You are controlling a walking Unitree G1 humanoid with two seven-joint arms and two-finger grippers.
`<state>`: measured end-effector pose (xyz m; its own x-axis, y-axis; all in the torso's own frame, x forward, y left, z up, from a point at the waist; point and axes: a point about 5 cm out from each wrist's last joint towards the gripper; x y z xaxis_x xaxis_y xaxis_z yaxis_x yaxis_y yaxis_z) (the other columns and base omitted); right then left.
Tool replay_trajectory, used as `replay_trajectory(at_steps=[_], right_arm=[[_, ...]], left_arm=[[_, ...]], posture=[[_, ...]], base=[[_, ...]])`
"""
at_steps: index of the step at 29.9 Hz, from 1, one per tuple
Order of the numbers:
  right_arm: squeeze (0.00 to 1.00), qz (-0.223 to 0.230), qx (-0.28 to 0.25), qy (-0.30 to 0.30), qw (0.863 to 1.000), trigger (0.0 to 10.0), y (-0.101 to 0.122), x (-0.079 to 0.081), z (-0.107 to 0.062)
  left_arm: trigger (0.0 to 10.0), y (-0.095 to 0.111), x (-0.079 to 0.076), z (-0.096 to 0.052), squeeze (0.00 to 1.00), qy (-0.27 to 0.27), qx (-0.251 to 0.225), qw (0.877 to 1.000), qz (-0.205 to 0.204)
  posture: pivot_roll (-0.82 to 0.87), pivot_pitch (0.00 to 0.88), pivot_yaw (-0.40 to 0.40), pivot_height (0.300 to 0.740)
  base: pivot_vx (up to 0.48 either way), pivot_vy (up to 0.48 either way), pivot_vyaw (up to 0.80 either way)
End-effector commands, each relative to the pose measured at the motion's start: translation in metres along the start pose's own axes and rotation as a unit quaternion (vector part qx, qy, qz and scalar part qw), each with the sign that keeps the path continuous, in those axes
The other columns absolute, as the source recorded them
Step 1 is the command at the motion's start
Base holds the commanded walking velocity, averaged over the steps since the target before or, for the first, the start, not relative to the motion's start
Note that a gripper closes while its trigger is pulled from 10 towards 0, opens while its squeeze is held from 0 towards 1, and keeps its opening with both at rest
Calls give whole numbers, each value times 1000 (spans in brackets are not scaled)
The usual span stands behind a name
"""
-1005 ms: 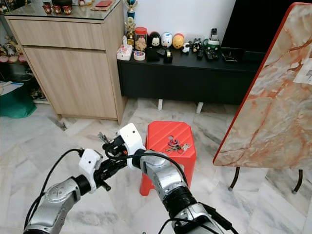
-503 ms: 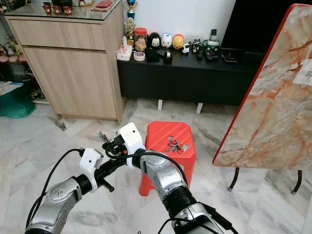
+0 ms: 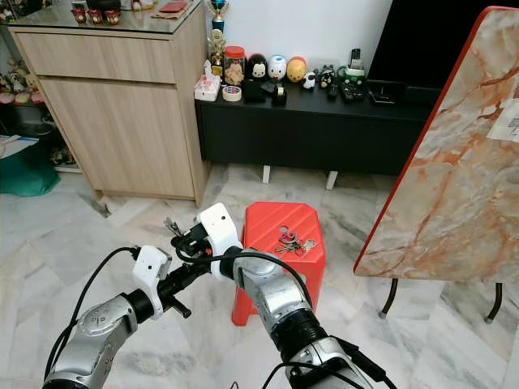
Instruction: Hang keys on a hook
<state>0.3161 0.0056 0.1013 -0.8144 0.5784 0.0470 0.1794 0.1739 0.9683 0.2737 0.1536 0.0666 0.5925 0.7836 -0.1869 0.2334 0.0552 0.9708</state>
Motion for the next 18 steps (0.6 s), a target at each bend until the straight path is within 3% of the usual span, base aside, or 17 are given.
replay_trajectory(at_steps=[1, 16, 17, 18], right_arm=[[0, 11, -30, 10, 999, 10000, 19, 14, 14], [0, 14, -23, -26, 999, 10000, 18, -1, 12], [0, 14, -23, -26, 999, 10000, 18, -1, 12], [0, 14, -24, -27, 999, 10000, 19, 0, 13]], left_arm=[[0, -1, 2, 0, 0, 2, 7, 1000, -3], [0, -2, 5, -5, 0, 7, 12, 1000, 1], [4588, -2, 4, -5, 0, 5, 13, 1000, 3], [10000, -2, 3, -4, 0, 1, 14, 1000, 5]], posture=[[105, 0, -110, 740], [108, 0, -108, 740], [108, 0, -108, 740], [110, 0, -108, 740]], base=[[0, 0, 0], [0, 0, 0], [0, 0, 0], [0, 0, 0]])
Point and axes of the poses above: a point about 5 cm out from each wrist's last joint towards the gripper, its own z axis pointing out of the wrist towards the gripper, its own y axis along the axis of the wrist's last joint, x = y × z, and after that the axes turned 8 degrees about -z, right-handed
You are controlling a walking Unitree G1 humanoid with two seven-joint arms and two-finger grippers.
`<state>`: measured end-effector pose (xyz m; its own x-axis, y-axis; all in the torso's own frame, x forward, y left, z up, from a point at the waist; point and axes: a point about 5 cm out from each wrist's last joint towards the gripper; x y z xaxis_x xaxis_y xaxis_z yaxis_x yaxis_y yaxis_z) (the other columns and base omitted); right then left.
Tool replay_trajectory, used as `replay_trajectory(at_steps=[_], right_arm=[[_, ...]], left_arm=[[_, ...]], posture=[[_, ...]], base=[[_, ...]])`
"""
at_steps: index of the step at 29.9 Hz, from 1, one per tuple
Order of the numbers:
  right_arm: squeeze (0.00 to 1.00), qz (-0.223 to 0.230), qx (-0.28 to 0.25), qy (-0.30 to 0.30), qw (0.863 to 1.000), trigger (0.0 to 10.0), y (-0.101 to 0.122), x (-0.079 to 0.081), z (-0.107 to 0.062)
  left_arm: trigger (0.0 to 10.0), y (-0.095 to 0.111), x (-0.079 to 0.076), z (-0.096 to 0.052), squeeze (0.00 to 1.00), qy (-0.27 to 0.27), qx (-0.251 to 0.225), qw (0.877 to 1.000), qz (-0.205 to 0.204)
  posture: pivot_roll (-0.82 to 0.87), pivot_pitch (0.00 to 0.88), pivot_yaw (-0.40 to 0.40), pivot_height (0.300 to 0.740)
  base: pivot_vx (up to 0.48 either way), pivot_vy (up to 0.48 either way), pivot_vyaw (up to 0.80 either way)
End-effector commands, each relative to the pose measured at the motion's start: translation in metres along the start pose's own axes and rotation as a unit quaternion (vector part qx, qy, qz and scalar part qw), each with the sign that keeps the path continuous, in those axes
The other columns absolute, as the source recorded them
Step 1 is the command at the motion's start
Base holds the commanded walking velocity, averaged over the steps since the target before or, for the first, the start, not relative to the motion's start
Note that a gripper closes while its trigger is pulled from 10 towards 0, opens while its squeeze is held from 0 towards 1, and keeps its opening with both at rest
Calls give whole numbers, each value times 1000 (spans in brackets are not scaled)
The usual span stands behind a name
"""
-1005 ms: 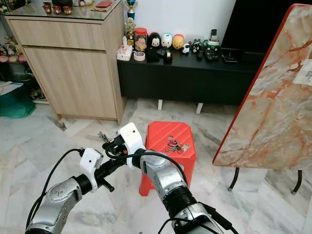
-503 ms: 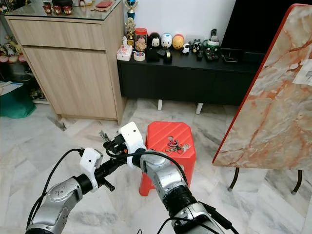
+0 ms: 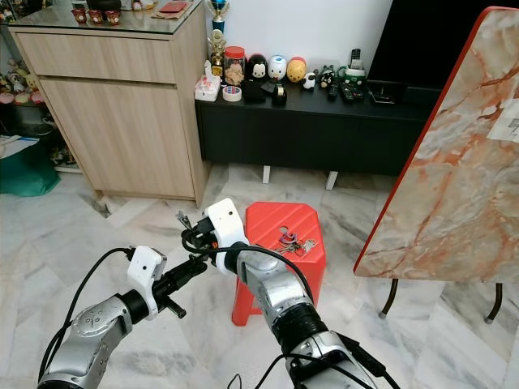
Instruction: Hang keys on a hook
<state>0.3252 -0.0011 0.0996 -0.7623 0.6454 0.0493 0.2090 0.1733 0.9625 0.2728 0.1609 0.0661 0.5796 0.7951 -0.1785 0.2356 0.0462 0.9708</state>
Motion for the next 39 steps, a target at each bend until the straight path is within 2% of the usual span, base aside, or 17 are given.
replay_trajectory(at_steps=[1, 3, 4, 5, 6, 7, 10, 11, 19, 20, 21, 22, 26, 39], right_arm=[[0, 4, -32, 15, 999, 10000, 20, 13, 11], [0, 4, -34, 15, 999, 10000, 20, 14, 12], [0, 4, -34, 15, 999, 10000, 21, 14, 12], [0, 5, -35, 16, 999, 10000, 21, 15, 12], [0, 5, -35, 16, 999, 10000, 21, 15, 12], [0, 5, -36, 17, 999, 10000, 22, 15, 13], [0, 7, -39, 20, 999, 10000, 23, 17, 13], [0, 7, -39, 21, 999, 10000, 23, 17, 14], [0, 8, -42, 35, 998, 10000, 24, 25, 16], [0, 8, -43, 35, 998, 10000, 24, 25, 16], [0, 8, -43, 35, 998, 10000, 24, 25, 16], [0, 8, -42, 38, 998, 10000, 24, 26, 16], [0, 7, -40, 38, 998, 10000, 23, 26, 16], [0, 2, -35, 51, 998, 10000, 21, 29, 16]], left_arm=[[10000, -1, -2, 2, 0, -9, 10, 1000, 2], [10000, 0, -5, 3, 0, -21, 8, 1000, -1], [10000, 0, -6, 3, 247, -24, 8, 1000, 1], [10000, 0, -6, 4, 553, -24, 8, 1000, 3], [10000, 0, -6, 4, 553, -24, 8, 1000, 4], [10000, 0, -6, 4, 1000, -22, 7, 1000, 5], [10000, 0, -7, 5, 1000, -24, 7, 1000, 4], [10000, 1, -7, 5, 0, -22, 5, 1000, 7], [10000, 3, -7, 8, 0, -20, -6, 1000, -2], [10000, 3, -7, 8, 200, -20, -6, 1000, -2], [10000, 3, -7, 8, 200, -20, -7, 1000, -1], [10000, 4, -6, 8, 1000, -13, -9, 1000, 6], [10000, 6, -1, 7, 1000, 9, -17, 1000, 13], [10000, 8, 3, 5, 1000, 23, -25, 999, 22]], posture=[[110, 0, -108, 740], [108, 0, -108, 740], [108, 0, -108, 740], [108, 0, -108, 740], [108, 0, -108, 740], [107, 0, -107, 740], [106, 0, -107, 740], [107, 0, -109, 740], [105, 0, -110, 740], [105, 0, -110, 740], [105, 0, -110, 740], [105, 0, -111, 740], [107, 0, -112, 740], [104, 0, -116, 740]], base=[[0, 0, 0], [0, 0, 0], [0, 0, 0], [0, 0, 0], [0, 0, 0], [0, 0, 0], [0, 0, 0], [0, 0, 0], [0, 0, 0], [0, 0, 0], [0, 0, 0], [0, 0, 0], [0, 0, 0], [0, 0, 0]])
Point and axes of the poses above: a point about 5 cm out from each wrist's last joint towards the gripper, its own z axis pointing out of the wrist towards the gripper, its own y axis along the axis of the wrist's last joint, x = y × z, and after that the axes turned 8 degrees about -z, right-handed
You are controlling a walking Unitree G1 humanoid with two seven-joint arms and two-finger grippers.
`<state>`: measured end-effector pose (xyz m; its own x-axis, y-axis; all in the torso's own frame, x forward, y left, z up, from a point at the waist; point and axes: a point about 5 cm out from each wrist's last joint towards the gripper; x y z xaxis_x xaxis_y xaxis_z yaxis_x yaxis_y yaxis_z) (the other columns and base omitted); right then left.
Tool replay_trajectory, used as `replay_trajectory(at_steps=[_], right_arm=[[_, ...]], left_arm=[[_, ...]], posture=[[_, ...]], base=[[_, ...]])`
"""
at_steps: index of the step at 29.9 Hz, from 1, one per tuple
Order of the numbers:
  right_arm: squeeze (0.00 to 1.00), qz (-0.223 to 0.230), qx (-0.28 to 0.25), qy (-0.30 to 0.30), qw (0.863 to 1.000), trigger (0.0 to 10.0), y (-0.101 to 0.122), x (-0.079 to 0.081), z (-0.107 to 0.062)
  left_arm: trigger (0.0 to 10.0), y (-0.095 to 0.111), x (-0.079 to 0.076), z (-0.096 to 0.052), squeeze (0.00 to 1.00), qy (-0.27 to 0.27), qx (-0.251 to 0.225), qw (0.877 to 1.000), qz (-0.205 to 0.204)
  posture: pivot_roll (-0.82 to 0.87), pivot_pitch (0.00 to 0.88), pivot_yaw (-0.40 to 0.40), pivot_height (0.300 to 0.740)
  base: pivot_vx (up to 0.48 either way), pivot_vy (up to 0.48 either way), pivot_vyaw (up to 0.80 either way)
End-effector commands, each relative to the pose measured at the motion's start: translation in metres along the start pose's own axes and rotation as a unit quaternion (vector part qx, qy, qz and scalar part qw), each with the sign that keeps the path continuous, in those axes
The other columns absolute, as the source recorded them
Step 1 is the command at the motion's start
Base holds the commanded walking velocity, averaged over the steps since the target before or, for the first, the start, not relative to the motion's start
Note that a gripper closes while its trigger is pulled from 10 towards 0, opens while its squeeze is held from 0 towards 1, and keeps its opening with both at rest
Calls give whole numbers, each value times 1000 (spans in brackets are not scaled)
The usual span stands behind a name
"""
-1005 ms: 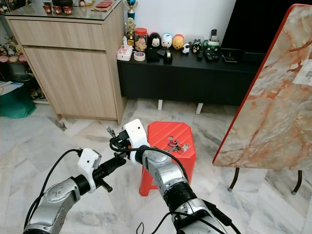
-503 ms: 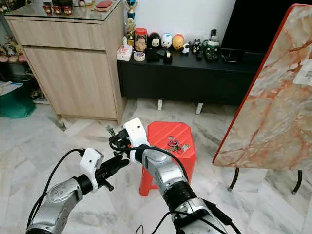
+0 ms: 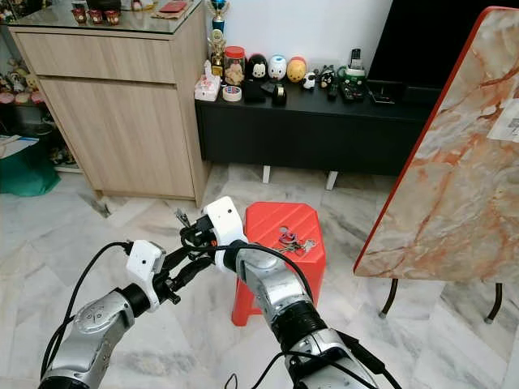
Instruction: Hang keys on a hook
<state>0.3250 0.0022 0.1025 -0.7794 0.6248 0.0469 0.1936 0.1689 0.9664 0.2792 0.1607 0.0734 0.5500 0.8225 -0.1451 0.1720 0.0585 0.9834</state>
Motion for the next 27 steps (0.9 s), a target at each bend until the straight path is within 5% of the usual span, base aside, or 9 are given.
replay_trajectory(at_steps=[1, 5, 6, 7, 17, 18, 19, 27], right_arm=[[0, 5, -28, 42, 999, 10000, 18, 27, 15], [0, 1, -29, 60, 998, 10000, 19, 31, 15], [0, -3, -30, 69, 997, 10000, 19, 33, 15], [0, -3, -31, 73, 997, 10000, 20, 34, 15], [0, -7, -31, 95, 995, 10000, 19, 40, 14], [0, -7, -30, 95, 995, 10000, 19, 40, 14], [0, -7, -29, 96, 995, 10000, 18, 40, 14], [0, -9, -24, 96, 995, 10000, 16, 40, 14]], left_arm=[[10000, -1, 1, 2, 1000, 0, 5, 1000, 9], [10000, -1, 0, 2, 1000, 0, 2, 1000, 4], [10000, -1, -1, 3, 667, -6, 2, 1000, -7], [10000, -1, -1, 3, 0, -9, 4, 1000, -4], [10000, 0, -3, 6, 0, -14, 0, 1000, -1], [8667, 0, -3, 6, 0, -15, -1, 1000, -1], [0, 1, -4, 6, 0, -17, -3, 1000, -3], [0, 1, -4, 6, 0, -21, -4, 1000, -5]], posture=[[105, 0, -117, 740], [104, 0, -118, 740], [104, 0, -118, 740], [104, 0, -118, 740], [101, 0, -119, 740], [101, 0, -119, 740], [101, 0, -119, 740], [104, 0, -120, 740]], base=[[0, 0, 0], [0, 0, 0], [0, 0, 0], [0, 0, 0], [0, 0, 0], [0, 0, 0], [0, 0, 0], [0, 0, 0]])
Point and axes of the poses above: a point about 5 cm out from each wrist's last joint towards the gripper, its own z axis pointing out of the wrist towards the gripper, its own y axis along the axis of the wrist's last joint, x = y × z, and after that the axes turned 8 degrees about -z, right-handed
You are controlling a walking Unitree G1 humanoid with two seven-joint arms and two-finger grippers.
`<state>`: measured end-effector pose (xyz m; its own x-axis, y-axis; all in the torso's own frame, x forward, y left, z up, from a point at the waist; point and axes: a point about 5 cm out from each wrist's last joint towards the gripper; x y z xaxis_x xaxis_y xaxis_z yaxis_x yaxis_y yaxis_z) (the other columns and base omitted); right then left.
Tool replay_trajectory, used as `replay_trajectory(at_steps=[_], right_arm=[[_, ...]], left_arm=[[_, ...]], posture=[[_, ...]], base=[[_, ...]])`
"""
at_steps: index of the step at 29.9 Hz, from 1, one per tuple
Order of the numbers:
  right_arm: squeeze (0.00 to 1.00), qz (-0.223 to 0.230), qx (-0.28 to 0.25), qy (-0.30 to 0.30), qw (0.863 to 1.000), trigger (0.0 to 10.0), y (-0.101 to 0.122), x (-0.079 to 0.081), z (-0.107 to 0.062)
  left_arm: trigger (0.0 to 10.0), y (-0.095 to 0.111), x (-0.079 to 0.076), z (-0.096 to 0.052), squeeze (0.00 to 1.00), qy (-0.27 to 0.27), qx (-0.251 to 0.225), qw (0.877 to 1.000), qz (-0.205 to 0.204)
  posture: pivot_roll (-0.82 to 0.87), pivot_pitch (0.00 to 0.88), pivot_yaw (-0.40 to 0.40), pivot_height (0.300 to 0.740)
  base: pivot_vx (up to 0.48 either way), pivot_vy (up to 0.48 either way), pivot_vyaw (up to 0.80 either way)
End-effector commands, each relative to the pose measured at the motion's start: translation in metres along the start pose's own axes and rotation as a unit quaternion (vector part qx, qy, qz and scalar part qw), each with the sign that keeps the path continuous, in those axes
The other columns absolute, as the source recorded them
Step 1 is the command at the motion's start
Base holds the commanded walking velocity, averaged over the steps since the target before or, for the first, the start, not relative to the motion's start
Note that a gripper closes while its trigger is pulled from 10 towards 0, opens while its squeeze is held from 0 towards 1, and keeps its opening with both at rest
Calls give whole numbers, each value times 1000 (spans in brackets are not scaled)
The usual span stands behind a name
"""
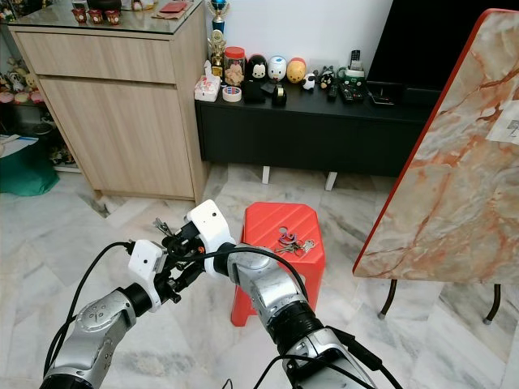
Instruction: Hang keys on a hook
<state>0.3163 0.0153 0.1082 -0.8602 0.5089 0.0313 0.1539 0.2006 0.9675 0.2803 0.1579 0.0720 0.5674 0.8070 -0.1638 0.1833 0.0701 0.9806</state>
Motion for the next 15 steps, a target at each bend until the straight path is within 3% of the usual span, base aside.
replay_trajectory(at_steps=[1, 15], right_arm=[[0, 14, -26, 28, 999, 10000, 11, 22, 14], [0, 13, -17, 20, 1000, 10000, 6, 20, 12]], left_arm=[[0, 2, -3, 3, 0, -11, -5, 1000, 2], [0, 1, -4, 0, 0, -21, 1, 1000, -3]], posture=[[104, 0, -120, 740], [107, 0, -120, 740]], base=[[0, 0, 0], [0, 0, 0]])
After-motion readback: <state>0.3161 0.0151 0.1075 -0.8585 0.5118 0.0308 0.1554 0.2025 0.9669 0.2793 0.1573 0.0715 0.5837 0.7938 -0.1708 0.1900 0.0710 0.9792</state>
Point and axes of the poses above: a point about 5 cm out from each wrist's last joint towards the gripper, its own z axis pointing out of the wrist towards the gripper, its own y axis along the axis of the wrist's last joint, x = y × z, and after that the axes turned 8 degrees about -z, right-handed
